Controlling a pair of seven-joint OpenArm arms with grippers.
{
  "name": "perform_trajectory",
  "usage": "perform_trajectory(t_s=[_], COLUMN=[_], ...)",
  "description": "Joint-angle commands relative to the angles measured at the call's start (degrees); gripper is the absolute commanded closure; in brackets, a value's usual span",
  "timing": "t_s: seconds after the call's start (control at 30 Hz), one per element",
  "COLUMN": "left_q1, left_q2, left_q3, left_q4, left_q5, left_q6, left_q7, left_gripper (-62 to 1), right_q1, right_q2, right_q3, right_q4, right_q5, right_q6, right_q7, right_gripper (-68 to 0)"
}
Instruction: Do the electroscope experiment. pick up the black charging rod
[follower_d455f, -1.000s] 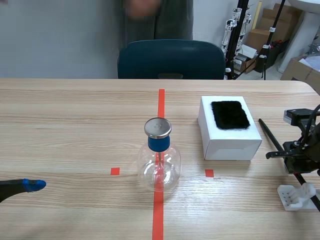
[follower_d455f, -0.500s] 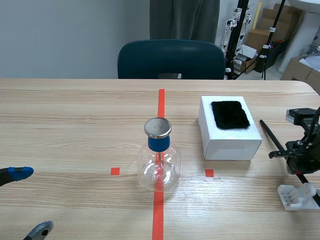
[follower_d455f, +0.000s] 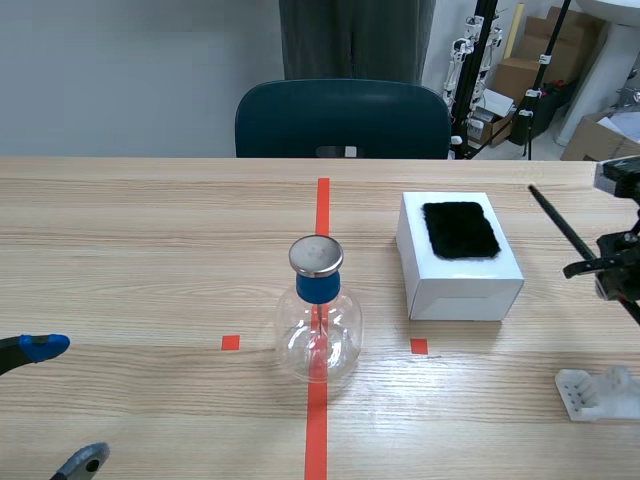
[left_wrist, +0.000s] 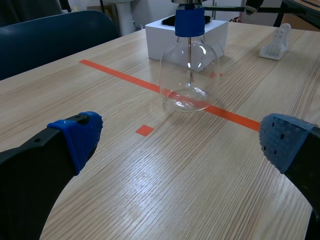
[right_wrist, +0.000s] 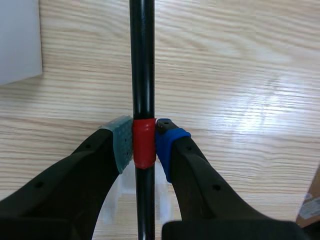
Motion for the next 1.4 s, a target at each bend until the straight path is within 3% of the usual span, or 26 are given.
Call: perform_trajectory(t_s=[0.0, 0.13, 0.3, 0.4, 0.43, 0.53, 0.67, 0.8, 1.07, 1.2, 1.37], left_q1=[0.2, 0.2, 0.2, 0.2, 0.2, 0.2, 0.2, 0.2, 0.2, 0.1, 0.1], left_q2=[0.1, 0.1, 0.1, 0.1, 0.1, 0.1, 0.1, 0.1, 0.1, 0.4, 1.2], left_q3=[-0.4, -0.4, -0.4, -0.4, -0.4, -0.4, -0.4, -0.4, -0.4, -0.4, -0.4], left_q4=[0.9, 0.9, 0.6, 0.5, 0.5, 0.5, 0.5, 0.5, 0.5, 0.5, -0.4], left_q5=[-0.6, -0.6, -0.7, -0.7, -0.7, -0.6, -0.6, -0.6, -1.2, -1.3, -1.3], left_q6=[-0.2, -0.2, -0.2, -0.2, -0.2, -0.2, -0.2, -0.2, -0.2, -0.2, 0.0], left_q7=[-3.0, -3.0, -3.0, -3.0, -3.0, -3.0, -3.0, 0.4, -2.7, -2.9, -2.8], left_gripper=[-62.3, -62.3, -62.3, -62.3, -62.3, -62.3, -62.3, -62.3, -62.3, -62.3, -62.3], right_q1=[-2.5, -11.7, -25.2, -33.5, -37.3, -44.7, -53.4, -61.2, -71.3, -73.8, -75.6], right_q2=[2.4, 3.3, 3.1, 1.8, 0.8, -1.5, -4.7, -7.9, -11.6, -11.8, -11.8], right_q3=[3.9, 11.2, 15.2, 16.0, 16.3, 16.5, 16.5, 16.5, 16.5, 16.5, 16.5], right_q4=[3.6, 13.2, 26.8, 33.5, 36.0, 39.9, 43.3, 45.1, 45.2, 45.2, 45.2], right_q5=[-0.3, -3.8, -17.2, -27.7, -33.0, -42.8, -52.2, -59.9, -68.1, -68.6, -72.4], right_q6=[0.0, 0.0, 0.0, -0.2, -1.9, -8.0, -16.1, -21.4, -28.4, -29.4, -30.1], right_q7=[1.0, 5.7, 13.9, 19.0, 21.9, 29.3, 39.1, 50.1, 68.6, 74.9, 79.4], right_gripper=[-0.2, -0.2, -0.2, -0.2, -0.2, -0.2, -0.2, -0.2, -0.2, -0.2, -0.2])
